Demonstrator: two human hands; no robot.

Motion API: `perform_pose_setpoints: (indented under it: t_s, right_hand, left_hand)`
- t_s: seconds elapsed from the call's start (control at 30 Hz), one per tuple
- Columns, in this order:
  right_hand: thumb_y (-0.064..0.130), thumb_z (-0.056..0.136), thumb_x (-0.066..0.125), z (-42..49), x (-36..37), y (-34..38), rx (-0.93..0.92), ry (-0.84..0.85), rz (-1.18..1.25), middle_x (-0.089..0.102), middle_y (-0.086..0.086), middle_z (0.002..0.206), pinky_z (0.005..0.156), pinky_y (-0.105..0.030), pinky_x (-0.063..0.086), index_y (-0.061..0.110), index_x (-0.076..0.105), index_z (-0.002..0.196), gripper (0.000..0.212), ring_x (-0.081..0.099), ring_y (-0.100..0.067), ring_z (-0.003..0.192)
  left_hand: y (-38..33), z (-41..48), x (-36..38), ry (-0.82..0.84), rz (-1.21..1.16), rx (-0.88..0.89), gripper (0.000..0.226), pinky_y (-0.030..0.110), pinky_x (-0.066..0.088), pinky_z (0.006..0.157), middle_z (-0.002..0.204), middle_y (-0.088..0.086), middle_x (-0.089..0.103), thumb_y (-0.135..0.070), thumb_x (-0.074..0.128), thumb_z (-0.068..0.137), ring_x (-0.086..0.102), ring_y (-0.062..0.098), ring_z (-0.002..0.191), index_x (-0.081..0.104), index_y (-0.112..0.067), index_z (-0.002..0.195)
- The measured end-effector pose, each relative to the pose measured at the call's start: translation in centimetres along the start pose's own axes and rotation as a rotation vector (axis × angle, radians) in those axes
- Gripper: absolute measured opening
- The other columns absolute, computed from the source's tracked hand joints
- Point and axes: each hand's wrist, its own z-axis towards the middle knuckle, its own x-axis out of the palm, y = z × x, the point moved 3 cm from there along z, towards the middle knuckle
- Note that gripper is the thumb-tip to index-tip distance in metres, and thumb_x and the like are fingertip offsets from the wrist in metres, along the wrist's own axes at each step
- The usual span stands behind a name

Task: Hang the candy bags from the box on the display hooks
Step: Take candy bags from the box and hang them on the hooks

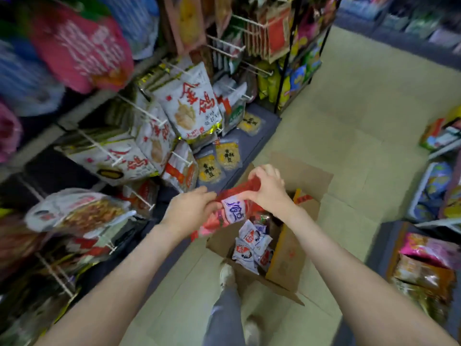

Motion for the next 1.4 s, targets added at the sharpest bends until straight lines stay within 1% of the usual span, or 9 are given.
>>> perform_pose_setpoints:
  t_s: [0.13,0.3,0.57,0.7,0.83,0.97,1.07,1.13,1.4]
  right_hand:
    - [0.028,0.074,0.079,-3.9,-1.2,7.0,-0.063,0.053,0.474,0.049,-0.003,0.122,0.099,-0.033,0.039,0.02,0.044,0.12,0.059,0.047,-0.015,0.114]
    - [0.019,0.084,0.065,-7.7,-1.2,14.6,-0.205,0.147,0.45,0.069,-0.004,0.088,0.085,-0.046,0.05,0.021,0.065,0.085,0.002,0.064,-0.022,0.084]
    - [0.014,0.09,0.058,-16.0,-3.8,32.0,-0.503,0.051,0.442,0.065,-0.007,0.077,0.071,-0.04,0.046,0.018,0.06,0.072,0.019,0.06,-0.023,0.073]
    - [0.012,0.09,0.058,-20.8,-4.4,40.4,-0.713,-0.004,0.445,0.063,0.004,0.071,0.066,-0.032,0.044,0.025,0.058,0.07,0.024,0.057,-0.013,0.067]
    - [0.01,0.091,0.058,-25.5,-3.7,47.5,-0.837,-0.083,0.492,0.062,0.012,0.069,0.06,-0.014,0.04,0.019,0.06,0.075,0.018,0.054,0.005,0.061]
    - [0.012,0.09,0.059,-29.5,-2.5,54.1,-0.953,-0.09,0.498,0.064,0.007,0.073,0.067,-0.03,0.046,0.017,0.061,0.077,0.014,0.058,-0.007,0.069]
    - [0.013,0.09,0.06,-32.9,-1.8,59.1,-1.084,-0.081,0.415,0.062,0.006,0.071,0.065,-0.024,0.045,0.022,0.058,0.074,0.019,0.056,-0.004,0.066]
    - [0.013,0.089,0.062,-35.3,-1.0,62.2,-1.177,-0.08,0.378,0.058,0.011,0.066,0.066,-0.026,0.044,0.029,0.054,0.07,0.026,0.053,-0.004,0.065]
    - [0.034,0.09,0.06,-38.9,3.8,71.8,-1.228,-0.151,0.242,0.06,0.017,0.079,0.102,-0.04,0.03,0.029,0.063,0.086,0.007,0.053,-0.002,0.085]
  left_hand:
    - [1.1,-9.3,-5.8,-0.2,-0.288,-0.185,0.04,0.021,0.032,0.056,0.062,-0.01,0.044,-0.05,0.05,0.091,0.058,0.013,0.068,0.058,-0.015,0.072]
    - [2.8,-19.4,-11.6,-0.275,-0.69,-0.497,0.037,0.027,0.04,0.064,0.067,0.003,0.059,-0.044,0.067,0.085,0.046,0.002,0.061,0.064,-0.008,0.075]
    - [5.1,-32.5,-19.5,-0.481,-0.523,-0.736,0.041,0.027,0.032,0.06,0.06,-0.006,0.052,-0.047,0.051,0.093,0.05,0.012,0.065,0.055,-0.023,0.061]
    - [6.9,-39.2,-23.0,-0.646,-0.439,-0.724,0.053,0.029,0.029,0.056,0.048,-0.002,0.044,-0.041,0.049,0.096,0.047,0.015,0.055,0.054,-0.004,0.058]
    - [8.5,-45.9,-26.8,-0.805,-0.401,-0.611,0.055,0.024,0.026,0.05,0.039,0.002,0.031,-0.04,0.045,0.096,0.045,0.01,0.047,0.04,-0.017,0.046]
    - [11.1,-51.8,-29.7,-0.846,-0.24,-0.491,0.058,0.027,0.021,0.05,0.039,-0.008,0.034,-0.069,0.027,0.088,0.045,0.015,0.051,0.034,-0.026,0.05]
    - [13.0,-55.4,-31.7,-0.866,-0.304,-0.46,0.056,0.027,0.048,0.072,0.085,-0.021,0.069,-0.074,0.038,0.083,0.063,-0.003,0.08,0.068,-0.028,0.094]
    - [13.1,-57.1,-33.9,-0.943,-0.461,-0.439,0.061,0.026,0.05,0.087,0.108,-0.013,0.07,-0.07,0.054,0.079,0.064,0.001,0.098,0.061,-0.025,0.12]
    - [16.5,-62.2,-39.7,-1.342,-0.859,-0.559,0.035,0.051,0.054,0.084,0.083,0.001,0.075,-0.062,0.064,0.07,0.071,0.024,0.085,0.073,-0.03,0.08]
